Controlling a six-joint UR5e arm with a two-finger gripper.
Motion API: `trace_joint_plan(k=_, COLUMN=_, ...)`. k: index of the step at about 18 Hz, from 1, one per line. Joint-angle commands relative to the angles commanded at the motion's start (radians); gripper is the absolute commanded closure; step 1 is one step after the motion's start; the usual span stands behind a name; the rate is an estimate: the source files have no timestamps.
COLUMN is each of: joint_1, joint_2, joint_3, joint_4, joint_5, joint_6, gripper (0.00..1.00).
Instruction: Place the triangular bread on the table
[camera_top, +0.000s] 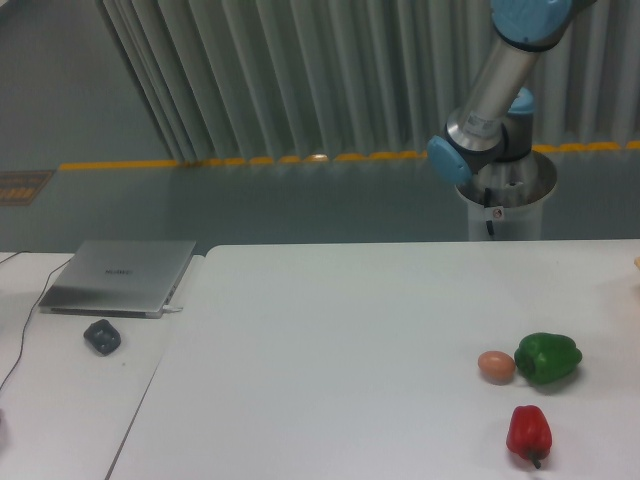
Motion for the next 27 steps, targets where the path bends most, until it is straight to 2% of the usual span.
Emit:
trace_joint_plan(k=2, joint_1=-0.049, joint_2=0.018, joint_3=-0.031, joint_4=0.018, joint_5=-0.041, joint_6=-0.141, gripper=0.73)
trace_joint_plan(k=6, joint_1=-0.143, joint_2=0.051, joint_3=-0.132, joint_4=0.196, joint_5=-0.049, joint_6=-0.319, gripper=0.73)
trace_joint_plan(k=8, joint_1=-0.169, joint_2=0.06, joint_3=-0.163, joint_4=0.28, joint_5=-0.048, joint_6=-0.365, gripper=0.73)
trace_joint_plan(k=14, joint_1=-0.241, joint_2=0.064, joint_3=-0.233, joint_4=0.448, joint_5=-0.037, joint_6=-0.413, gripper=0.73)
trace_joint_plan(k=17, joint_1=-0.287, joint_2=0.06, joint_3=-0.258, joint_4=0.448, joint_5=0.013, joint_6=-0.427, gripper=0.72)
trace_joint_plan(k=19, joint_1=-0.305, joint_2=0.055, joint_3=-0.296, joint_4=0.446, joint_5=0.018, joint_6=-0.428, gripper=0.72)
trace_joint_plan(k=27, joint_1=-0.322, joint_2=0.031, joint_3=-0.302, joint_4=0.449, joint_5=0.012, joint_6=-0.448, gripper=0.66)
